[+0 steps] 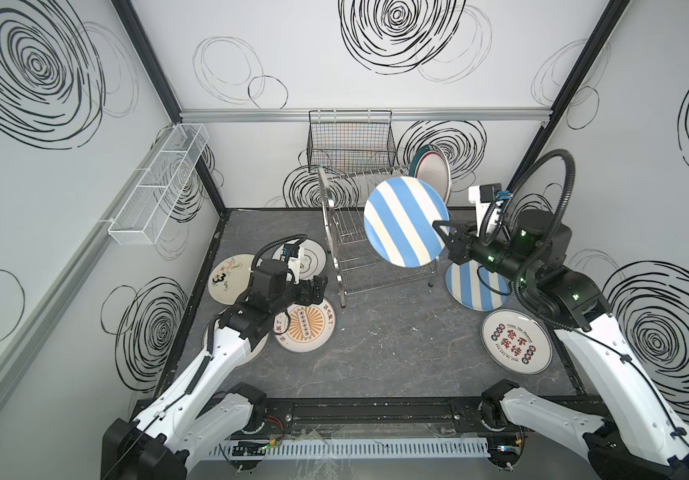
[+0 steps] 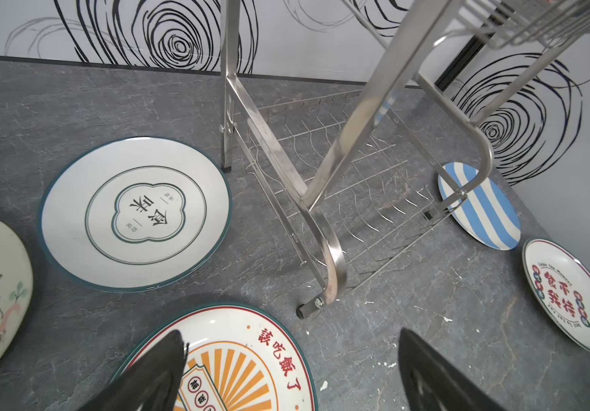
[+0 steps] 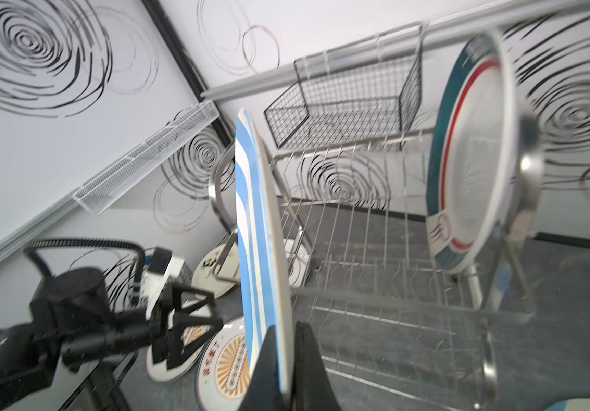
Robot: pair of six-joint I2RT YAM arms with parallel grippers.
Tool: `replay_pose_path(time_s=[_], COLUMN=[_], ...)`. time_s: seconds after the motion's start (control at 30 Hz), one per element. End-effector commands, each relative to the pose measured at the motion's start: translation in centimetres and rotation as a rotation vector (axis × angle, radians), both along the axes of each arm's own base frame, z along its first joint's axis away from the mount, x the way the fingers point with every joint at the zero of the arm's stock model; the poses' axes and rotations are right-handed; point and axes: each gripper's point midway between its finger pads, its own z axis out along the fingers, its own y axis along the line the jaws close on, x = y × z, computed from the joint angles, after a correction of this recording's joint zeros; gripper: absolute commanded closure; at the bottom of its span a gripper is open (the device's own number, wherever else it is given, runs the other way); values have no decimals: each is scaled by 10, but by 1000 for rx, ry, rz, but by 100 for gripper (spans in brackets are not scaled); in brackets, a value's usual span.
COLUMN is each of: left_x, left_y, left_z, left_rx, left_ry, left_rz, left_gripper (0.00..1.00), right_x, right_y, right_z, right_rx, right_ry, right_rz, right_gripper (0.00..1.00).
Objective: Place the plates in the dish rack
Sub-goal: 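Carry the striped plate to the rack beside the green-rimmed plate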
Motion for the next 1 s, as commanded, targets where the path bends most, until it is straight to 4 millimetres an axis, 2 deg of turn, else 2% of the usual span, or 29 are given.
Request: replay_pose_path(time_s=[0.0,0.1,0.23,0.33,0.53,0.73,0.97], left_x=[0,-2,-4,-4,-3,-4,-4], left_y=[-7,-7,-9,-7,-7,-7,-6], left_z=[25,28,29,29,25,25,25], left_rx=[-72,-94,-119,-119,-114,-114,-109], left_ry=[-100,-112,-115,-120,-106,-108,-114], left_rz=[-35,-45,-70,-64,-69,-74,-73], left_gripper=[4,4,4,4,4,4,4], right_x=[23,36,48,51,66,93,111], right_y=[-20,-18,-29,-35,-34,-25,-31], right_z=[43,67,83,90,78,63,57], right_rx=[-15,-53,-153,-133,-156,-175,-153], right_ry=[-129,-206,-294,-349,-376,-346,-341], right_rz=[-194,-290,-515,-576,-625,-584,-587], right_gripper=[100,100,100,100,100,100,100])
